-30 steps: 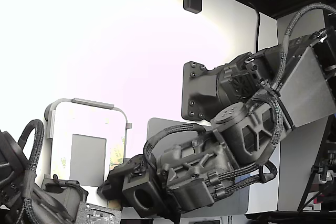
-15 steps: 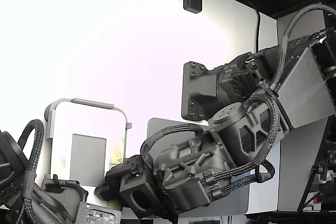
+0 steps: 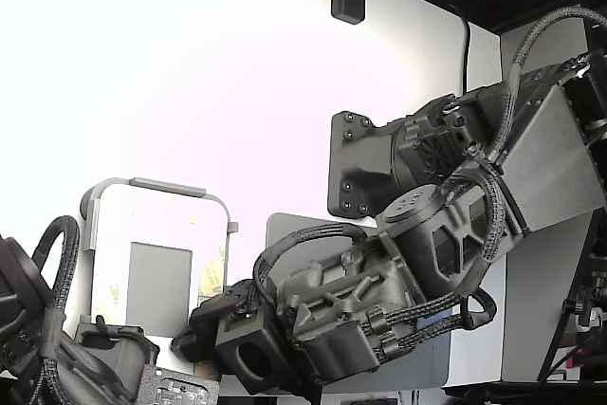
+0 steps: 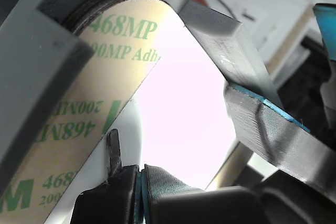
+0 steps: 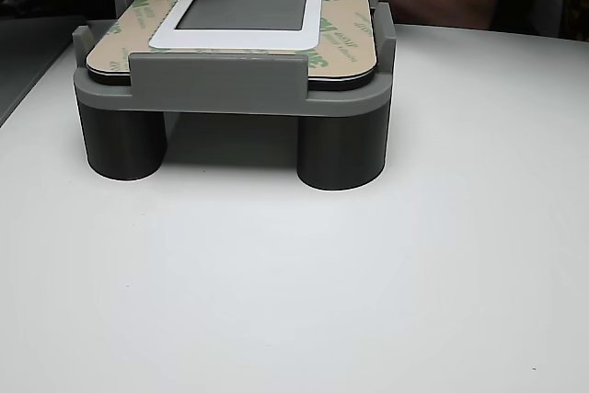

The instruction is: Peel off protective film from adhesive tape.

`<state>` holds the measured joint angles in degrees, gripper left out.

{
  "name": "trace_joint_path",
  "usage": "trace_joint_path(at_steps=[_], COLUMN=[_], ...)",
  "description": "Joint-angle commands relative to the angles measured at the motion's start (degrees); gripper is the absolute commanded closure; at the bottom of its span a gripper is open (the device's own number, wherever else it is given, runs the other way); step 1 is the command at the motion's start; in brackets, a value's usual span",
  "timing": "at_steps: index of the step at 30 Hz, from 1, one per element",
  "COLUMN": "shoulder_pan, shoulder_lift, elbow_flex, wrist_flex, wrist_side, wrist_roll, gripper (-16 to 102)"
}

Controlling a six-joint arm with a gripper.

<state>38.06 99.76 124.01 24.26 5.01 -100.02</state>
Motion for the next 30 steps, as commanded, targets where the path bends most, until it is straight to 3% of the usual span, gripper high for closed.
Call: trace_joint_path(at_steps=[1,30], shoulder_pan=[-0.7,-0.7], shoulder_lift=[1.49,0.7], elbow_flex=[-1.14,-2.72], wrist_flex=[-0.18,0.88], wrist_side=[0.09,-0.35], wrist_roll=[0.09,-0.18], gripper=[96,96])
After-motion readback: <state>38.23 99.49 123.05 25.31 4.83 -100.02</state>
